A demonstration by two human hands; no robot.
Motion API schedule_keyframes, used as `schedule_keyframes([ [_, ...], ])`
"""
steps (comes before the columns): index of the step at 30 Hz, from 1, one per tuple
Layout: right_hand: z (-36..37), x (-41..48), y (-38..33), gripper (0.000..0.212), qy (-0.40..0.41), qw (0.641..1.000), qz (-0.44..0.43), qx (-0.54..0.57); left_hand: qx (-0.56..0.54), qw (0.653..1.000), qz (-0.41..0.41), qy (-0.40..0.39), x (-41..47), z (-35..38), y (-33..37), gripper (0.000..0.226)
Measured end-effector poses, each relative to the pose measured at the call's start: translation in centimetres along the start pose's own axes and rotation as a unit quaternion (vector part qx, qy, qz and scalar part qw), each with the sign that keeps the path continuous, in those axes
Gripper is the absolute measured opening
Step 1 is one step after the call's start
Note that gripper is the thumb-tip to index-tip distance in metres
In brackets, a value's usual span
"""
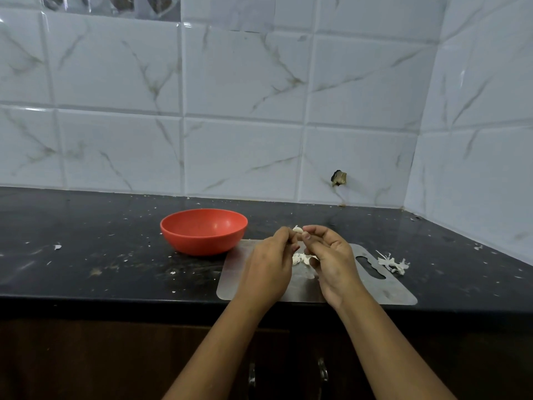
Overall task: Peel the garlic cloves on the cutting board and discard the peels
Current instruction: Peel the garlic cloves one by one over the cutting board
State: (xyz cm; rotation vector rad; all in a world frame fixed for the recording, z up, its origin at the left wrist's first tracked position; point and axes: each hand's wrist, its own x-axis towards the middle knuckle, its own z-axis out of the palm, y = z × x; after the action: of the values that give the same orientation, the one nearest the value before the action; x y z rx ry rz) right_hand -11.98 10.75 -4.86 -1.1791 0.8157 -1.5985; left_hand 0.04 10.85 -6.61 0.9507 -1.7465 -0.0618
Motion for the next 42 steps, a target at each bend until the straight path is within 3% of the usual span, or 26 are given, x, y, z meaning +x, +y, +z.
schedule_keyframes([
  [5,0.0,0.1,0.1,0.013,0.001,1.0,0.003,-0.007,0.004,0.997,-0.069,0.022,0.0,0.1,-0.4,0.004],
  [9,-0.1,0.2,0.4,0.014,-0.006,0.999,-0.007,-0.04,0.011,0.991,-0.131,0.027,0.5,-0.7,-0.9,0.015],
  [14,-0.1,0.1,0.6,0.013,-0.012,0.997,-0.021,-0.076,0.005,0.991,-0.133,0.014,0.6,-0.9,-0.8,0.027],
  [20,0.1,0.2,1.0,0.01,-0.013,0.994,-0.05,-0.099,-0.002,0.99,-0.138,-0.037,0.4,-0.9,-1.1,0.015],
  [26,0.3,-0.1,1.1,0.01,-0.04,0.991,-0.07,-0.11,0.012,0.991,-0.132,-0.002,0.5,-1.1,-1.1,0.014],
  [33,0.2,0.1,1.4,0.012,-0.034,0.988,-0.085,-0.121,-0.012,0.988,-0.152,-0.028,0.5,-1.3,-0.6,0.018],
  [38,0.2,0.2,1.7,0.012,-0.032,0.974,-0.103,-0.197,0.008,0.987,-0.156,-0.037,0.5,-1.2,-1.2,0.017],
  [42,0.3,0.2,1.8,0.013,-0.031,0.962,-0.119,-0.245,-0.044,0.983,-0.178,-0.02,0.6,-1.3,-1.5,0.012],
])
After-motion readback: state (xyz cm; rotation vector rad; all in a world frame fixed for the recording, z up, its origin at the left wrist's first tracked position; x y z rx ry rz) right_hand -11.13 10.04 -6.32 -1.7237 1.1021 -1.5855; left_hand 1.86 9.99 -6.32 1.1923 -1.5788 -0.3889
